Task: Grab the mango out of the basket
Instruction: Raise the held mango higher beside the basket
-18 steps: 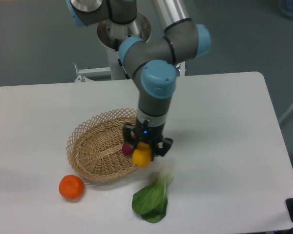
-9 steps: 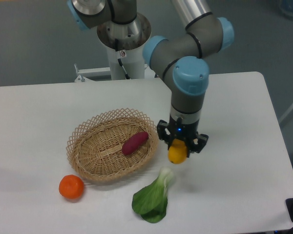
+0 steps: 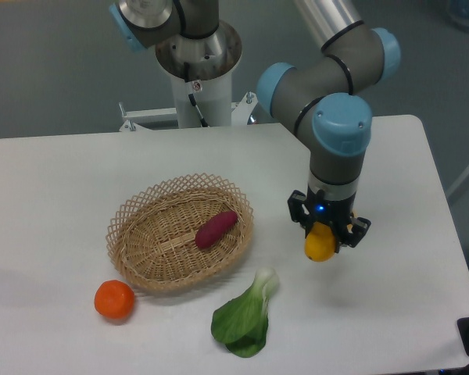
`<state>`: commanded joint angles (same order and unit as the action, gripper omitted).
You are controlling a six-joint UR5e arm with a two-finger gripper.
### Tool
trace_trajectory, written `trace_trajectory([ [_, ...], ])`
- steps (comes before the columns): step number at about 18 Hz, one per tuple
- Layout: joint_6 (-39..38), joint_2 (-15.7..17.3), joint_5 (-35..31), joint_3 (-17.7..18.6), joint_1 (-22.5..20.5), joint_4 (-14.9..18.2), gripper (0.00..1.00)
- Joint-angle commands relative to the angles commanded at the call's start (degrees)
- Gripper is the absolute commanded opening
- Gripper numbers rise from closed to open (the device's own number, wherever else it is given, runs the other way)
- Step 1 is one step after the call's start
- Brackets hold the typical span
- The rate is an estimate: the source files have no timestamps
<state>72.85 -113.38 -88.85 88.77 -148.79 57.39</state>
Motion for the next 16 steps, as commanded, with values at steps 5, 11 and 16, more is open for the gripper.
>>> trace_trajectory([
  [5, 4.7, -0.6, -0.5, -0.2, -1.6, -0.1, 0.28],
  [11, 9.1, -0.7, -0.5, -0.1, -3.3, -0.1, 0.29],
  [16, 9.1, -0.8, -0.6, -0.1, -3.5, 0.0, 0.29],
])
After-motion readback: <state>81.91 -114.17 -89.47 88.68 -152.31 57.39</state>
